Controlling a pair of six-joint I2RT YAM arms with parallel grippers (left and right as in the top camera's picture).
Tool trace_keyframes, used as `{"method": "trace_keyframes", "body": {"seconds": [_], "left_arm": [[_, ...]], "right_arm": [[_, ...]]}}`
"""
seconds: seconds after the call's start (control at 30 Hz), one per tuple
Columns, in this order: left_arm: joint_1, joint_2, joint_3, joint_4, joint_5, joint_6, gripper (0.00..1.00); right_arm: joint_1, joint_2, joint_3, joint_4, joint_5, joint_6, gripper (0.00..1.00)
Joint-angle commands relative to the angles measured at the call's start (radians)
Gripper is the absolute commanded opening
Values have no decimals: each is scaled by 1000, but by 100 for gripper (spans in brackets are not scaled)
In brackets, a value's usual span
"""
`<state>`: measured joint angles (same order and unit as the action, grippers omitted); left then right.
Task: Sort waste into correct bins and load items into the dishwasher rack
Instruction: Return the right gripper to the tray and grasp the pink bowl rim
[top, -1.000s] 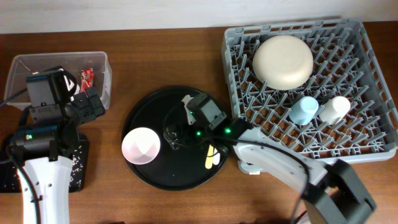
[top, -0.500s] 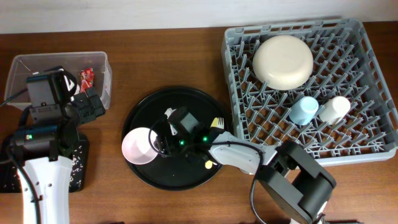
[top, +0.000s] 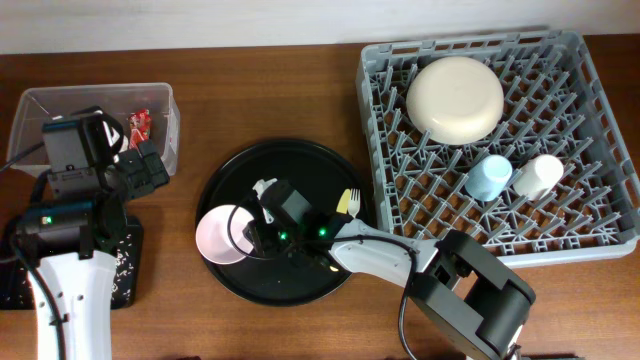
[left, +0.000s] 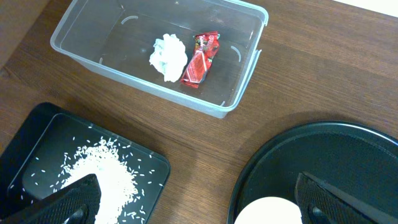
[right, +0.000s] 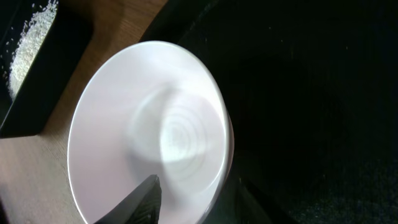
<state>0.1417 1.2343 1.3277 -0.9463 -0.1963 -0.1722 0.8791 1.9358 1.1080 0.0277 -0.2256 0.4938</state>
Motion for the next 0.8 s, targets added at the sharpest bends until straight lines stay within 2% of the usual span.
{"method": "trace_keyframes", "body": {"seconds": [0.0, 0.03, 0.1, 0.13, 0.17, 0.37, 0.4, 0.5, 0.7, 0.77], "left_arm": [[3, -5, 13, 1, -10, 3, 99], [3, -5, 13, 1, -10, 3, 99], [3, -5, 13, 1, -10, 3, 99], [3, -5, 13, 1, -10, 3, 99], [3, -5, 13, 1, -10, 3, 99], [3, -5, 13, 1, -10, 3, 99], [3, -5, 13, 1, -10, 3, 99], [3, -5, 13, 1, -10, 3, 99], [3, -5, 13, 1, -10, 3, 99], [3, -5, 13, 1, -10, 3, 99]], "right_arm": [[6, 6, 3, -10, 16, -6, 37], [6, 6, 3, -12, 16, -6, 33], [6, 6, 3, -12, 16, -6, 32], [6, 6, 3, -12, 16, -6, 40], [6, 6, 3, -12, 17, -6, 42], [5, 19, 3, 3, 27, -6, 41], [4, 19, 3, 3, 28, -6, 38], [4, 19, 3, 0, 28, -6, 19], [4, 19, 3, -5, 28, -6, 18], [4, 19, 3, -5, 27, -6, 8]]}}
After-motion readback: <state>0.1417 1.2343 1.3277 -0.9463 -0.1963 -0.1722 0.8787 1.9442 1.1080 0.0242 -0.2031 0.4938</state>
